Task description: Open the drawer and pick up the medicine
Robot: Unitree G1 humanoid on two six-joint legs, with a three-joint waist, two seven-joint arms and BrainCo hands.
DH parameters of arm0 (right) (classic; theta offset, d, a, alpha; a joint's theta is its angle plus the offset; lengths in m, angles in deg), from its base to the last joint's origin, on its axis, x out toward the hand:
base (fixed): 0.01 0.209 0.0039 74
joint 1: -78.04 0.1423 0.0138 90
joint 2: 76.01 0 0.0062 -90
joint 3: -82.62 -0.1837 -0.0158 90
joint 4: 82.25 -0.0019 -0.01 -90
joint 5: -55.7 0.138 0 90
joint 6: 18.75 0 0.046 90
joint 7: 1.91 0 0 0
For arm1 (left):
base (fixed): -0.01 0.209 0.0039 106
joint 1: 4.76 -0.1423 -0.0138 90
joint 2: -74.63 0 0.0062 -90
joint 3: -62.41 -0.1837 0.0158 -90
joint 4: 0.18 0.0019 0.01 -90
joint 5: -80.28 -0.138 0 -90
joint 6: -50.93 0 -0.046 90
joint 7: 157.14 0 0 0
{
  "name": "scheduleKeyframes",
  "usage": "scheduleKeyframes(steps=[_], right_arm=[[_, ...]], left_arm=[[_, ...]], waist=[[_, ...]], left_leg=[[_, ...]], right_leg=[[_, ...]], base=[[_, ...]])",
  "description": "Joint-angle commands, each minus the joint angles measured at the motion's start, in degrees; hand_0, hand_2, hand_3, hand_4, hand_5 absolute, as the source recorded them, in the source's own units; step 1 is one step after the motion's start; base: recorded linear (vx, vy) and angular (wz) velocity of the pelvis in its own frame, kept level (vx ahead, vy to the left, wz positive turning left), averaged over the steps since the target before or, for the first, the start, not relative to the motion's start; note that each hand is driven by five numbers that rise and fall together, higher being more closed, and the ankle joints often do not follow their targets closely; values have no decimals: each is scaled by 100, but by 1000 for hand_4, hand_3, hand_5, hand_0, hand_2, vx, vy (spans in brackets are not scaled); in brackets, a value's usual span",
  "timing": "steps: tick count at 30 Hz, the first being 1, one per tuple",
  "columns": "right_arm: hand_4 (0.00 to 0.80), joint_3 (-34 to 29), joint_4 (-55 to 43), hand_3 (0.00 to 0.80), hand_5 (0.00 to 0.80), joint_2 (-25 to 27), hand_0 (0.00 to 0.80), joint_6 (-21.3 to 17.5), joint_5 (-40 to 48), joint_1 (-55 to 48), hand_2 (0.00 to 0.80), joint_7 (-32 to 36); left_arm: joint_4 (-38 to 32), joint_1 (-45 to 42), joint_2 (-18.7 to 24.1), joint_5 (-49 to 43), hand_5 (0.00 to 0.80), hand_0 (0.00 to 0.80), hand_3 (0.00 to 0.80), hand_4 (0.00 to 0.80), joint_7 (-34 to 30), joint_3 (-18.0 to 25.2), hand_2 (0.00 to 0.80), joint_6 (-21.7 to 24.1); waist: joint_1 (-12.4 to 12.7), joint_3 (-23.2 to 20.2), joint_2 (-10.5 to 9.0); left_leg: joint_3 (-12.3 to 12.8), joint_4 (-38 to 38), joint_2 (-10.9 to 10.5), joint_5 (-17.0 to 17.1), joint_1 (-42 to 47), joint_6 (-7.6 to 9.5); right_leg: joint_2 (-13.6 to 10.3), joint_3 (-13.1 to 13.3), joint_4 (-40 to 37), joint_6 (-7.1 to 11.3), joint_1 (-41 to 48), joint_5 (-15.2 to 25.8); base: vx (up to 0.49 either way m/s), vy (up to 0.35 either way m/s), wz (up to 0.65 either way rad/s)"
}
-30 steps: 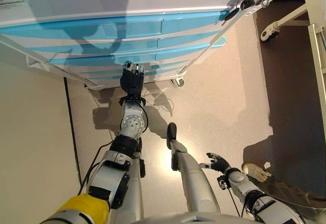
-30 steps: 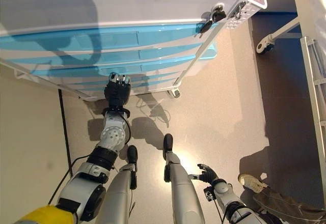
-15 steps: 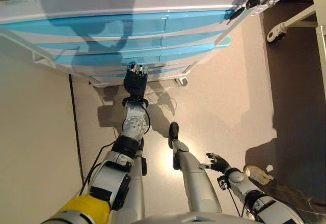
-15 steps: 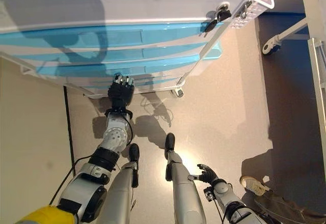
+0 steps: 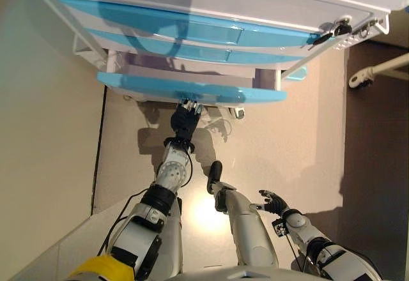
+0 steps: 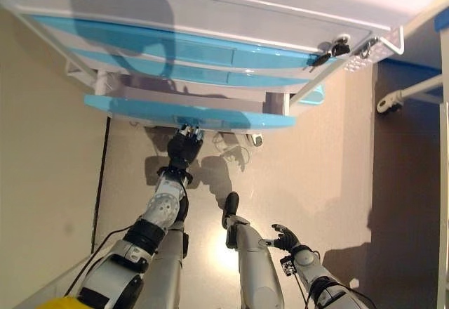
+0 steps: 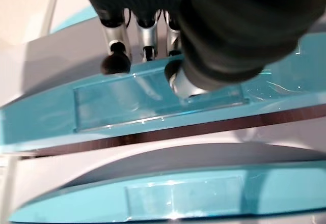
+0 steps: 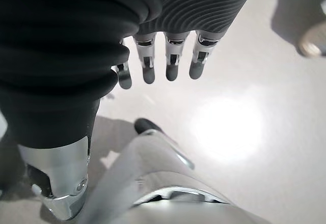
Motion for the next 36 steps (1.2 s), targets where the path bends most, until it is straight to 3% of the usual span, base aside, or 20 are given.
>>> scheduleKeyframes(steps=[1, 6, 21, 24, 28, 31, 36], right_arm=[[0, -40, -55, 0, 0, 290, 0, -119, -187, -408, 0, -80], [0, -86, -85, 0, 0, 337, 0, -100, -390, -465, 0, -51], [0, -316, 105, 0, 0, 719, 0, 7, -891, -640, 0, 114], [0, -356, 130, 0, 0, 745, 0, 31, -990, -643, 0, 100], [0, -460, 80, 0, 0, 814, 0, 56, -1056, -663, 0, 34], [0, -536, 66, 0, 0, 853, 0, 65, -1025, -697, 0, -21], [0, -638, -10, 0, 0, 879, 0, 68, -911, -715, 0, -84]], left_arm=[[-1088, -187, 171, -271, 800, 800, 800, 800, -632, 298, 800, 131], [-1690, -1138, 474, -340, 800, 800, 800, 800, -914, 380, 800, -176], [-2548, -3421, 1094, -222, 800, 800, 800, 800, -1316, 1106, 800, -742], [-2308, -3804, 1084, -88, 800, 800, 800, 800, -1266, 1310, 800, -848], [-1257, -4249, 956, 340, 800, 800, 800, 800, -953, 1710, 800, -1097], [-591, -4260, 943, 264, 800, 800, 800, 800, -858, 1796, 800, -1187], [-290, -4092, 938, -99, 800, 800, 800, 800, -806, 1763, 800, -1065]], waist=[[259, -329, 203], [437, -268, 276], [940, -112, 709], [1041, -96, 788], [1167, -118, 873], [1185, -153, 905], [1153, -159, 913]], left_leg=[[-60, -254, -131, 601, -437, 238], [-379, -178, -148, 633, -258, 285], [-628, 411, -340, 414, -94, 410], [-646, 436, -373, 397, -46, 437], [-640, 392, -388, 386, 61, 472], [-652, 336, -402, 391, 113, 484], [-655, 319, -421, 382, 140, 487]], right_leg=[[123, -409, 356, 140, 165, -309], [152, -588, 483, 88, 461, -440], [-17, -777, 955, 64, 864, -740], [-54, -779, 994, 82, 917, -748], [-107, -769, 1028, 103, 1021, -783], [-132, -764, 1021, 101, 1081, -818], [-162, -748, 995, 88, 1111, -829]], base=[[-18, -79, 23], [-21, -70, 27], [-3, 2, 10], [5, 9, 2], [40, 20, 5], [42, 16, 1], [27, 14, 5]])
